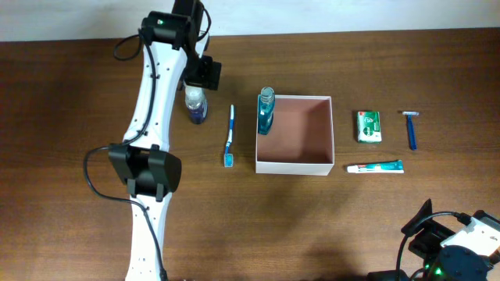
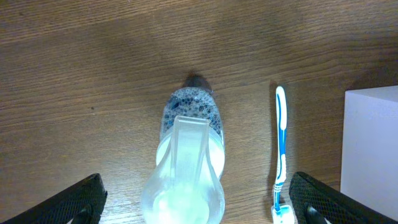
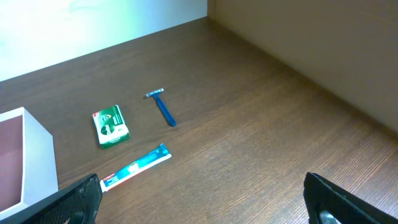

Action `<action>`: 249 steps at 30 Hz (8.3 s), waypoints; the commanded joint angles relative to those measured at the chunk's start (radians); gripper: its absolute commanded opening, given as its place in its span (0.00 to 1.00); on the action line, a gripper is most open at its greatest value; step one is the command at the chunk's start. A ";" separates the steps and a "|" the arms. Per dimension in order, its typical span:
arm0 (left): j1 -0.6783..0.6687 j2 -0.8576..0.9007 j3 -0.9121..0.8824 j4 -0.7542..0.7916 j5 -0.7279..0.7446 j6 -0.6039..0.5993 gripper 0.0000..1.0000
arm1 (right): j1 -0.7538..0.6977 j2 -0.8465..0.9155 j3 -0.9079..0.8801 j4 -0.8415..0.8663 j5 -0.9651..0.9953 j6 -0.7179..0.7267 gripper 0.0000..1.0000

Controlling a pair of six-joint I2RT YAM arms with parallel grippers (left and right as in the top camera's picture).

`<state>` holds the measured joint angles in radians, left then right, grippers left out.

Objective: Pack container

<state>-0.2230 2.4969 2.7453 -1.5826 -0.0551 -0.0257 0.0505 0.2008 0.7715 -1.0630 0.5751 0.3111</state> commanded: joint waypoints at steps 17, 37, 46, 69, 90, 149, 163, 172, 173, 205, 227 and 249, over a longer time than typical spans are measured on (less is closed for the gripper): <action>0.017 0.031 -0.023 0.047 0.037 0.007 0.92 | 0.007 -0.008 0.012 0.003 0.001 0.005 0.99; 0.023 0.061 -0.027 0.043 0.035 0.007 0.91 | 0.007 -0.008 0.012 0.003 0.001 0.005 0.99; 0.025 0.061 -0.027 0.041 0.022 0.008 0.82 | 0.007 -0.008 0.012 0.003 0.001 0.005 0.99; 0.027 0.061 -0.027 0.022 -0.013 -0.007 0.62 | 0.007 -0.008 0.012 0.003 0.001 0.005 0.99; 0.027 0.060 -0.023 0.016 -0.013 -0.007 0.47 | 0.007 -0.008 0.012 0.003 0.001 0.005 0.99; 0.027 -0.008 0.018 0.003 -0.020 -0.007 0.55 | 0.007 -0.008 0.012 0.003 0.001 0.005 0.99; 0.027 -0.018 0.022 0.003 -0.020 -0.007 0.55 | 0.007 -0.008 0.012 0.003 0.001 0.005 0.99; 0.027 -0.020 0.022 0.003 -0.020 -0.007 0.48 | 0.007 -0.008 0.012 0.003 0.001 0.005 0.99; 0.027 -0.020 0.022 0.003 -0.020 -0.007 0.47 | 0.007 -0.008 0.012 0.003 0.001 0.005 0.99; 0.027 -0.045 0.023 0.013 -0.020 -0.007 0.33 | 0.007 -0.008 0.012 0.003 0.001 0.005 0.99; 0.027 -0.134 0.086 0.040 -0.020 -0.007 0.33 | 0.007 -0.008 0.012 0.003 0.001 0.005 0.99; -0.213 -0.343 0.133 0.241 -0.013 -0.041 0.33 | 0.007 -0.008 0.012 0.003 0.001 0.005 0.99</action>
<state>-0.3931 2.1860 2.8571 -1.3727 -0.0708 -0.0532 0.0505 0.2008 0.7715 -1.0630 0.5751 0.3115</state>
